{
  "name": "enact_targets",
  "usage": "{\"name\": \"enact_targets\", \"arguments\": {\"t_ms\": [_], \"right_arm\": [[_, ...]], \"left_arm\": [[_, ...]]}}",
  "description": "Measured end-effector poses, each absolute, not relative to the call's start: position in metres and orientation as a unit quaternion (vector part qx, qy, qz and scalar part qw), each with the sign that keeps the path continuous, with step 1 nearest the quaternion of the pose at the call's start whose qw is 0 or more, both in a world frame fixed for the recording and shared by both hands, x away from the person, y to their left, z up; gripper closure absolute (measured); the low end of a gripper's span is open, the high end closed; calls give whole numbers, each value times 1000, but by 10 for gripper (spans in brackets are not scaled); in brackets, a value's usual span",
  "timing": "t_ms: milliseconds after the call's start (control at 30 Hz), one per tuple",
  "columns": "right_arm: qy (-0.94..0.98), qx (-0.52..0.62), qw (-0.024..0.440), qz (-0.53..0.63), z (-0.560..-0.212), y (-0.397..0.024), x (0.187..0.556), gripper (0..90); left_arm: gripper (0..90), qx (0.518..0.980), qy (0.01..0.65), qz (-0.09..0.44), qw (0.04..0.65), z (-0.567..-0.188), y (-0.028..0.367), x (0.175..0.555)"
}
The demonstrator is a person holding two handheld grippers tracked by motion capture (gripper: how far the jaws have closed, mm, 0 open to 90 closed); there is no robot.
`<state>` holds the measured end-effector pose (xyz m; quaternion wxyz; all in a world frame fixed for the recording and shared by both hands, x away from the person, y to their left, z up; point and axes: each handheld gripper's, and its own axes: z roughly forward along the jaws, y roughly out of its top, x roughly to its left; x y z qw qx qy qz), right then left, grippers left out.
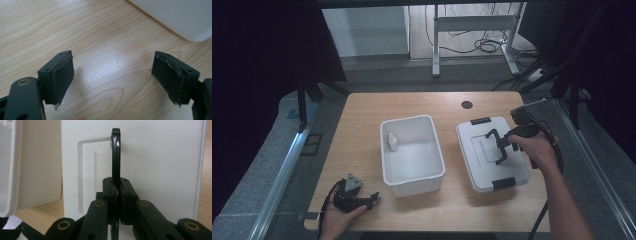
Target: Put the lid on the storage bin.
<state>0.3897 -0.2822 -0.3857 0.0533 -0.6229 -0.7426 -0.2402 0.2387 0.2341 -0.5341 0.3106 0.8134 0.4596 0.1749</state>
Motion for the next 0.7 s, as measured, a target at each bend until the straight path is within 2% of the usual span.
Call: {"name": "enact_targets", "arguments": {"t_ms": [700], "right_arm": [[-722,-625,62,-290,-325,-268,375,853]], "left_arm": [[180,812,464,174,309,-534,235,239]]}}
